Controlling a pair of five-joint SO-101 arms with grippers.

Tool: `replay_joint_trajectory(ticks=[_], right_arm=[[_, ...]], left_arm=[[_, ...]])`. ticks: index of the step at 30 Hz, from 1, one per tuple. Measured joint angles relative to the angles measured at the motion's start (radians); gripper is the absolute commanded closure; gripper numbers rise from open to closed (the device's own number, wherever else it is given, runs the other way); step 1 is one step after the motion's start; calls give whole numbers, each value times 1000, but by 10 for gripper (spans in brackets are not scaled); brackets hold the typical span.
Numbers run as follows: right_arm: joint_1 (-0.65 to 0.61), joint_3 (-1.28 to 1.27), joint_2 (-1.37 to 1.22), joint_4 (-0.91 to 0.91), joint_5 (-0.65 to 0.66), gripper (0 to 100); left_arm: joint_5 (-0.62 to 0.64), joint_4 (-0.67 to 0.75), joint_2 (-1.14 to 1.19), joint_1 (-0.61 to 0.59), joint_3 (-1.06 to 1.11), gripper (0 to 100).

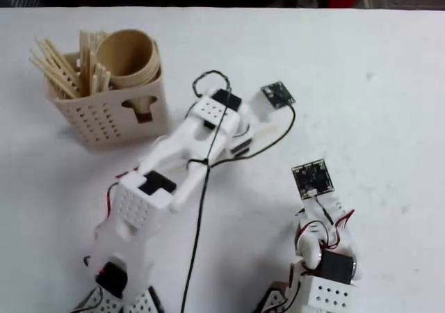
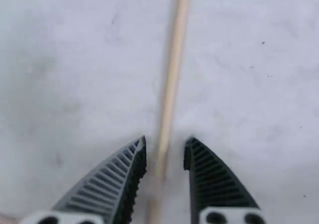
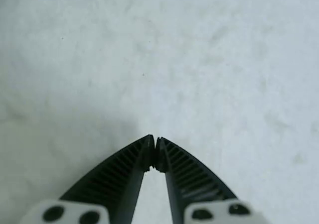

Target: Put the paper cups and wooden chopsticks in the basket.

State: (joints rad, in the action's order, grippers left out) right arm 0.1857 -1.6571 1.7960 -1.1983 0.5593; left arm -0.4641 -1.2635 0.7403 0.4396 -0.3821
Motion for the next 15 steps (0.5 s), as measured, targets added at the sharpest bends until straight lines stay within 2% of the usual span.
replay_joint_trajectory(ticks=[9,15], right_arm=[[0,0,0,0,0,978],[0,0,0,0,0,978]], left_arm=[[34,-189,-28,-14,-163,978],[57,-371,-239,-28,-354,978]])
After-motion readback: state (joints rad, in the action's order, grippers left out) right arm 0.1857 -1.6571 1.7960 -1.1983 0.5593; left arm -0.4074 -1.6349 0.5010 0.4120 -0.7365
